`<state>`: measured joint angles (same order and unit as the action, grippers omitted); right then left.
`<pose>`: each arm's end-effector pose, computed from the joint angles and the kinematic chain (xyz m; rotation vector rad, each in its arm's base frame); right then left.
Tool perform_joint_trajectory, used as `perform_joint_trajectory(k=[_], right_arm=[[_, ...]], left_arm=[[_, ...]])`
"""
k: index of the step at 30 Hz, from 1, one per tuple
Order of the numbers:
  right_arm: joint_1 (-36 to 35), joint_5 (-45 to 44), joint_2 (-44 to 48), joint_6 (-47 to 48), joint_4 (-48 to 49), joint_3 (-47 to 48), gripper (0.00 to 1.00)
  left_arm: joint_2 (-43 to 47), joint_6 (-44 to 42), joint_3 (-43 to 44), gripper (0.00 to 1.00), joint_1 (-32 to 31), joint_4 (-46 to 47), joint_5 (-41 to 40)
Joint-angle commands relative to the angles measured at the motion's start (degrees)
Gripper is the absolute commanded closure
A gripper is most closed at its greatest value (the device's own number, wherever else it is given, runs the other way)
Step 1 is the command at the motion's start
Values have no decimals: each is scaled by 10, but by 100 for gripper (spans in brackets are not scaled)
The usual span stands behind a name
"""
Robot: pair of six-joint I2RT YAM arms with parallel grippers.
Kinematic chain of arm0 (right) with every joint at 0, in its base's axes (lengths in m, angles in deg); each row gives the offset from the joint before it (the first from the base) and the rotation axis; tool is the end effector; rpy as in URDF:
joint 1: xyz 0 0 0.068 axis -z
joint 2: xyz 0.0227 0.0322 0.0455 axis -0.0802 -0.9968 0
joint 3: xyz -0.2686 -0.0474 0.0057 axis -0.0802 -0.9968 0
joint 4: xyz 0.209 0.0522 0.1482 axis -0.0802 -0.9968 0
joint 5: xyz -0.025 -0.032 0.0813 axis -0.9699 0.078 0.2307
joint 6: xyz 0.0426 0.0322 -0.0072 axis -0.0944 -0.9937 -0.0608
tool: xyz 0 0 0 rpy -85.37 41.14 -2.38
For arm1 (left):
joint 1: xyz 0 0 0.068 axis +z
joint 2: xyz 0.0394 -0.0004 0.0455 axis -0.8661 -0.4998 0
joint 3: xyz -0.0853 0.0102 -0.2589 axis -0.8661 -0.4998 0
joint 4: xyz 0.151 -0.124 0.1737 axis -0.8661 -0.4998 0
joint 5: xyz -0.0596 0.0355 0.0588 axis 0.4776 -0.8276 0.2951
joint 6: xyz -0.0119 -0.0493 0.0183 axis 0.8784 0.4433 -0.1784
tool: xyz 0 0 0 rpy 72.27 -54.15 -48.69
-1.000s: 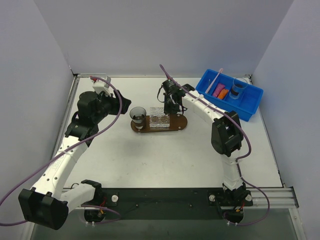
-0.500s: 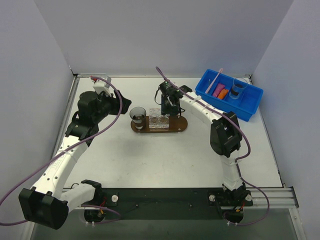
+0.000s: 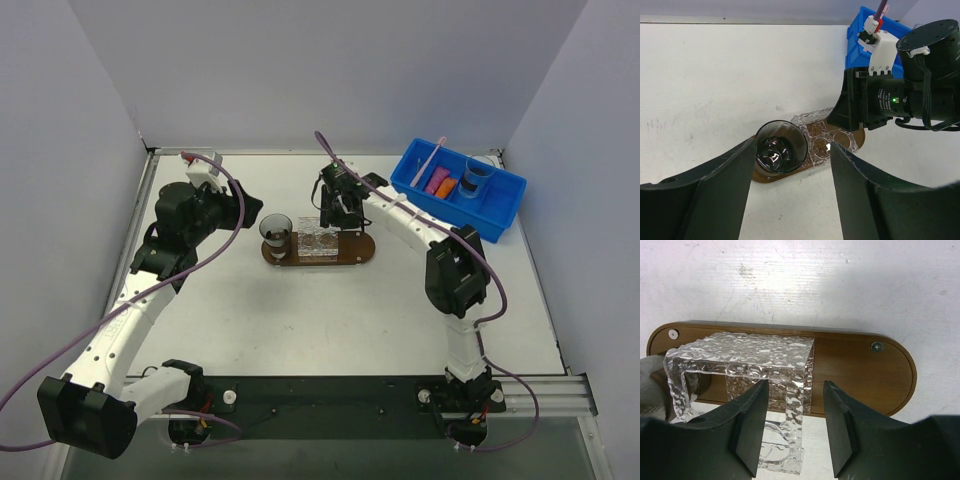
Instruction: Prepare toiletry sets of a toothbrush and toothpaste on the tray
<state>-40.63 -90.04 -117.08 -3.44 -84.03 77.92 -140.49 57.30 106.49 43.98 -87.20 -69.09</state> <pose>0.3834 0.2761 0.2525 -0.0696 2.4344 0.4741 0.2382 -0.0749 0.3613 0.0756 1.8512 -0.5942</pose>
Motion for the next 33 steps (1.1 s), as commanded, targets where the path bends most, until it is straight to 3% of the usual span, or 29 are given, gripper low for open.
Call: perform_joint_trajectory(k=[1, 14, 23, 29, 33], right_arm=[[3, 4, 71, -8, 53, -33, 57], [10, -22, 272, 77, 100, -163, 58], [67, -28, 386, 149, 37, -185, 57], [185, 23, 412, 150, 13, -181, 55], [279, 22, 397, 123, 45, -189, 53]], left_arm=[[-1, 1, 33, 29, 3, 6, 4], [3, -4, 28, 29, 3, 9, -1], [7, -20, 26, 29, 2, 14, -10], [12, -29, 19, 30, 1, 24, -14], [11, -33, 18, 30, 0, 22, -16]])
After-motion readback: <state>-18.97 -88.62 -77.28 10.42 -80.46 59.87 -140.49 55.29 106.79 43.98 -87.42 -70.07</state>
